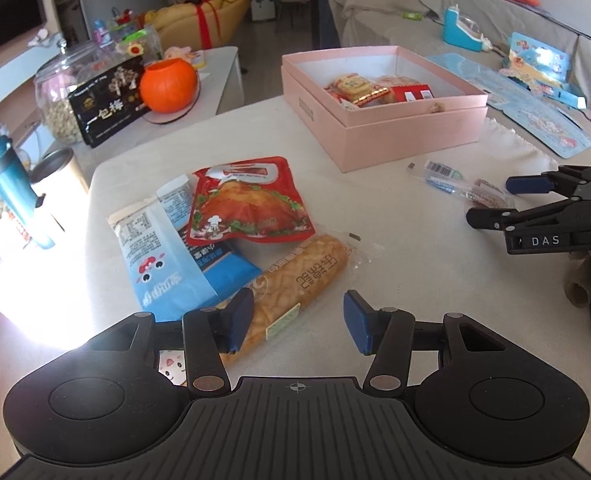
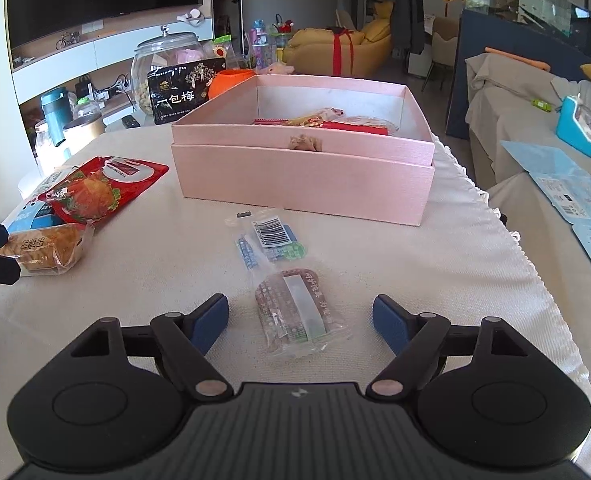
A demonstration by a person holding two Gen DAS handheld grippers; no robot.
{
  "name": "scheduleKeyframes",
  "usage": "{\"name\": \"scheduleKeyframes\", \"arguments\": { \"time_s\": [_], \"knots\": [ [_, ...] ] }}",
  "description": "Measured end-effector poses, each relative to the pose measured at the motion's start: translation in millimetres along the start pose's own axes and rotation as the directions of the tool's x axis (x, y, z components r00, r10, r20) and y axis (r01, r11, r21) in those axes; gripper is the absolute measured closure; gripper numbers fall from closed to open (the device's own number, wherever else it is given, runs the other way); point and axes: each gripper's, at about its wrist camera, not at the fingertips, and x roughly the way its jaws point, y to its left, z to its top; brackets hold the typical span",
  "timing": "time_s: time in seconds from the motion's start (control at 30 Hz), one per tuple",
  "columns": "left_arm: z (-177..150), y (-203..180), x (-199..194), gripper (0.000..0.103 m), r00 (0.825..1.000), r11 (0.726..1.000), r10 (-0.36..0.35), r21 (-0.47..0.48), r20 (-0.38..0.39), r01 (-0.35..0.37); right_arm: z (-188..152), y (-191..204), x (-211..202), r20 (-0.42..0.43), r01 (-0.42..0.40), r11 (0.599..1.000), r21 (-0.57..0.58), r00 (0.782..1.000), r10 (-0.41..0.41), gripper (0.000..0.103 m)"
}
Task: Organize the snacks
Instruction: 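Move the left tool to the long bread packet and grasp it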
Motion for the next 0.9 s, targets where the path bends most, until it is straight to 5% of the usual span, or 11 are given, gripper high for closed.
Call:
{"name": "scheduleKeyframes", "arguments": {
  "time_s": [0.2,0.5,0.67,0.9],
  "knots": [
    [0.9,6.6,7.9,0.047,0.998,0.998,0.058,-0.01,-0.012,-0.059,0.4,-0.9,2.4,-0.011,-0.025,1.0,-0.002,1.0,0.025,0.015],
    [6.2,-20.4,3.7,0.044,1.0,0.999,0.005,-0.042,-0.012,-0.005,2.1,-2.0,4.8,-0.039,-0.079,0.996,-0.031,0.996,0.077,0.006],
    [0.2,-29.7,2.2,0.047,0.988,0.983,-0.15,-0.106,-0.019,0.147,2.3,0.7,3.0,-0.034,-0.054,0.998,-0.033,0.998,0.053,0.01],
    [-7.5,-39.1,-32.5,0.048,0.988,0.989,-0.12,-0.076,0.097,0.128,38.8,-20.2,-21.1,-0.028,-0.042,0.992,0.119,0.999,0.045,0.019]
  ]
}}
